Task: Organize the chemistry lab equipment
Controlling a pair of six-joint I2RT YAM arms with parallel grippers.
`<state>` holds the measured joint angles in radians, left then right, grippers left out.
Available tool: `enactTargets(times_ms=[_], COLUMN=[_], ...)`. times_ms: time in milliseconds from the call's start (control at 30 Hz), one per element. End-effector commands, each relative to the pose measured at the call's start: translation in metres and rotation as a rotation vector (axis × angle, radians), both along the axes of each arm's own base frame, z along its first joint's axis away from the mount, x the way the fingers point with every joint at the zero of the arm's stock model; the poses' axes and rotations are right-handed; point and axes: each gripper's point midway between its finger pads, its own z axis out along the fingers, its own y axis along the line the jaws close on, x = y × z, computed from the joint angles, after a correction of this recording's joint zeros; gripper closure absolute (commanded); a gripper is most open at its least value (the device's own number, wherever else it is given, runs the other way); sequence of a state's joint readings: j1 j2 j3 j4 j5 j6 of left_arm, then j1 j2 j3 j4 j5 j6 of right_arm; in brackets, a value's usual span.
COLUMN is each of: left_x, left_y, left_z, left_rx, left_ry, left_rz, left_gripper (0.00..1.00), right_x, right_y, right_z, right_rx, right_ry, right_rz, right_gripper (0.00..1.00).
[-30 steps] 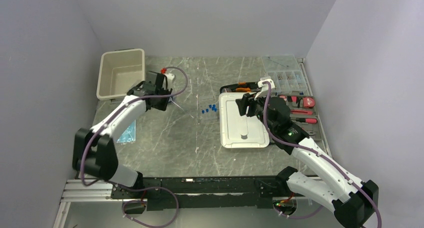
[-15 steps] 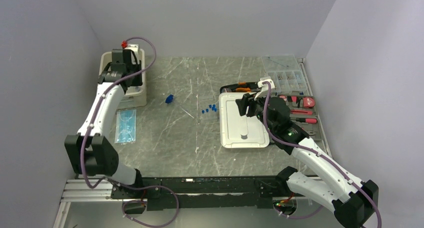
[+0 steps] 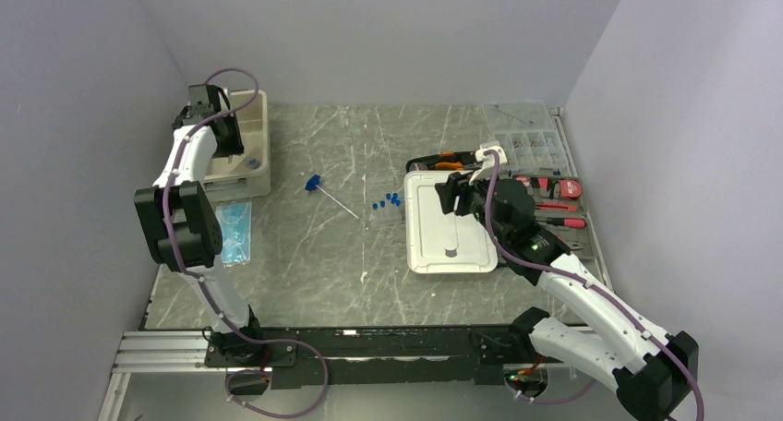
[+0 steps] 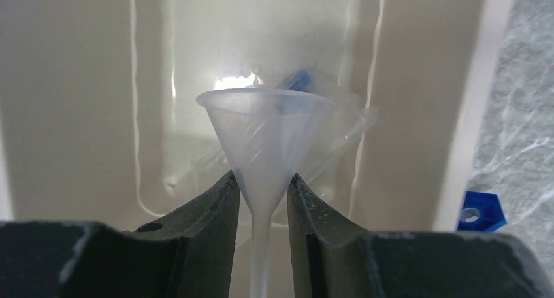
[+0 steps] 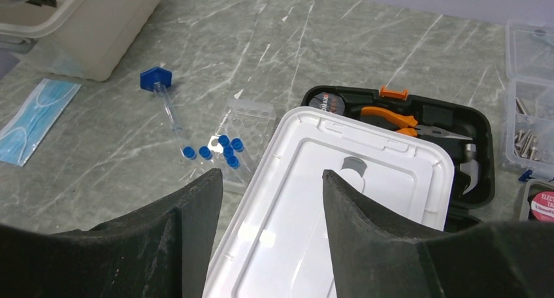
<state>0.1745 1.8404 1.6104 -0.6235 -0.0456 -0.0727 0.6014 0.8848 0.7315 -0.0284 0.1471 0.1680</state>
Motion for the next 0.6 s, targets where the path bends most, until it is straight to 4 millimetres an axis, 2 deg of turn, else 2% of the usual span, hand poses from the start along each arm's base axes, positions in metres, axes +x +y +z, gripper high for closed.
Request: enactTargets(times_ms=[0, 133, 200, 300, 400, 567], left_x=[0.012, 0.013, 0.013, 0.012, 0.011, 0.009], left_y=[-0.001, 0.001, 0.002, 0.002, 0.003, 0.004], left_z=[-0.013, -0.032, -0.034, -0.037, -0.036, -0.025], left_rx=[-0.052, -0.061, -0.059, -0.055, -0.055, -0.038], left_ry=[-0.004, 0.035, 0.041, 0.048, 0.049, 0.034], left_rz=[-0.004, -0.002, -0.003, -0.002, -0.002, 0.002], left_gripper=[0.64, 0.62, 0.6, 0.49, 0.34, 0.23], right_x=[0.004, 0.004, 0.004, 0.004, 0.005, 0.005], right_y=[0.004, 0.005, 0.004, 0.005, 0.005, 0.004], right_z=[0.008, 0.007, 0.007, 0.007, 0.007, 0.007], right_rx=[0.03, 0.029, 0.031, 0.031, 0.031, 0.032], right_ry=[-0.023, -0.019, -0.022, -0.019, -0.019, -0.02], right_rz=[0.004, 0.008, 0.004, 0.007, 0.008, 0.006], right_gripper=[0.4, 0.4, 0.4, 0.4, 0.4, 0.4])
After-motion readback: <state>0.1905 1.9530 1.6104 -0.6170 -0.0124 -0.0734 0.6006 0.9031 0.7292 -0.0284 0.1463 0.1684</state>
